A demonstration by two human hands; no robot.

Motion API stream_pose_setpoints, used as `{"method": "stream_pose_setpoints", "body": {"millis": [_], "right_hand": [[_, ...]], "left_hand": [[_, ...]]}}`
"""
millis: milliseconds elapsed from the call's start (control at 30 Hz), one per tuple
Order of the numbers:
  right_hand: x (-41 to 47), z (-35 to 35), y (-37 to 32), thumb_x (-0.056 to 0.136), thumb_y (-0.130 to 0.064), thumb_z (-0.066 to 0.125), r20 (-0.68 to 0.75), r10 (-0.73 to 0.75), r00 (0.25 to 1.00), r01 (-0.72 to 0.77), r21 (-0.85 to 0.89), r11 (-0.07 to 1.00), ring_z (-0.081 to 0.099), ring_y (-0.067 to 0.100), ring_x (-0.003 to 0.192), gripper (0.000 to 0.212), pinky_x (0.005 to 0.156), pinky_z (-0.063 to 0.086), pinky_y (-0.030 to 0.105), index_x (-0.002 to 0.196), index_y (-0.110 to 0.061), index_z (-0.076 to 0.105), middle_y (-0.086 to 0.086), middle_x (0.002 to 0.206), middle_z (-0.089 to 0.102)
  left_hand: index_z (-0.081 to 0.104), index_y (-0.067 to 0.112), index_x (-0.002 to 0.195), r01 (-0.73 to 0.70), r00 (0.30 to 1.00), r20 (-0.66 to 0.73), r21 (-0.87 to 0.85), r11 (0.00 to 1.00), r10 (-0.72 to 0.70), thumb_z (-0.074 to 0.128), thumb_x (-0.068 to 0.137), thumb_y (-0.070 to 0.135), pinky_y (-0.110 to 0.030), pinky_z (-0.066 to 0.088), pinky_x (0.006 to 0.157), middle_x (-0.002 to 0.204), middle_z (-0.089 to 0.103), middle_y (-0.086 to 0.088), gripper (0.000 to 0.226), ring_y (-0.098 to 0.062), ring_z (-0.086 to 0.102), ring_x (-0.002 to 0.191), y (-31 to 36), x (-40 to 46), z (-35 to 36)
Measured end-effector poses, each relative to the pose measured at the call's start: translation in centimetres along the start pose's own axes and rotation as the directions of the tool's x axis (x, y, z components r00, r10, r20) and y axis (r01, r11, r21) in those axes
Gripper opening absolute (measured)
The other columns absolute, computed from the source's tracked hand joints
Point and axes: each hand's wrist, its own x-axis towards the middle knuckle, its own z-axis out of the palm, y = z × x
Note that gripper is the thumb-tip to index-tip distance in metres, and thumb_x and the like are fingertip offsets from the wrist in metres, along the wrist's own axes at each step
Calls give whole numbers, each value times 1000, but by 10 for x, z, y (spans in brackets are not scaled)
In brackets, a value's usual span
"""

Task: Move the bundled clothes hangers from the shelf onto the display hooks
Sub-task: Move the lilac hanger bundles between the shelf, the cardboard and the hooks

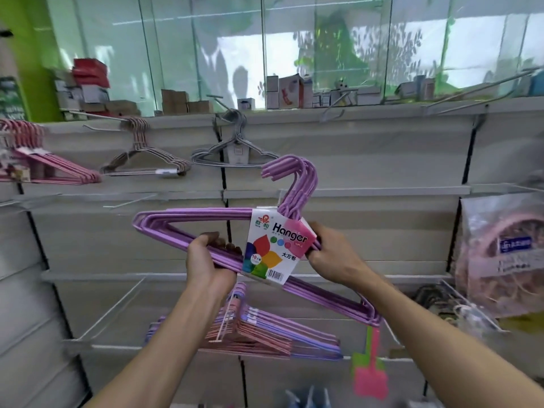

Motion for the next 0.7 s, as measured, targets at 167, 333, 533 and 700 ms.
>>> {"method": "stream_pose_setpoints", "body": {"millis": [167,333,533,700], "right_hand": [[2,23,-6,90,-7,52,-4,14,1000,-14,-52,999,60,24,76,8,61,46,34,94,-13,55,2,84,66],[-6,40,1,88,-10,53,2,75,997,-74,-84,994,63,23,84,24,68,51,39,109,-19,57,1,97,70],[-10,45,27,83,-14,53,-1,141,990,-139,-172,975,64,26,86,34,71,54,44,113,-29,56,-1,100,71],[9,37,52,84,-10,54,-1,137,991,-135,-183,974,65,27,90,39,75,55,46,120,-25,57,1,104,72]], "left_hand": [[55,10,82,90,994,61,-38,995,-88,49,95,11,-34,53,90,78,60,-6,14,-20,63,74,18,10,-21],[54,14,81,161,987,32,-50,986,-159,52,92,17,-31,52,80,77,59,-4,12,-19,59,74,18,26,-41],[49,17,76,260,964,-48,-62,964,-263,52,92,19,-31,48,70,74,54,-2,17,-18,53,69,-1,51,-54],[51,17,88,306,949,-63,-56,951,-309,52,94,19,-32,47,61,79,55,-3,6,-18,55,70,-28,86,-53]]}}
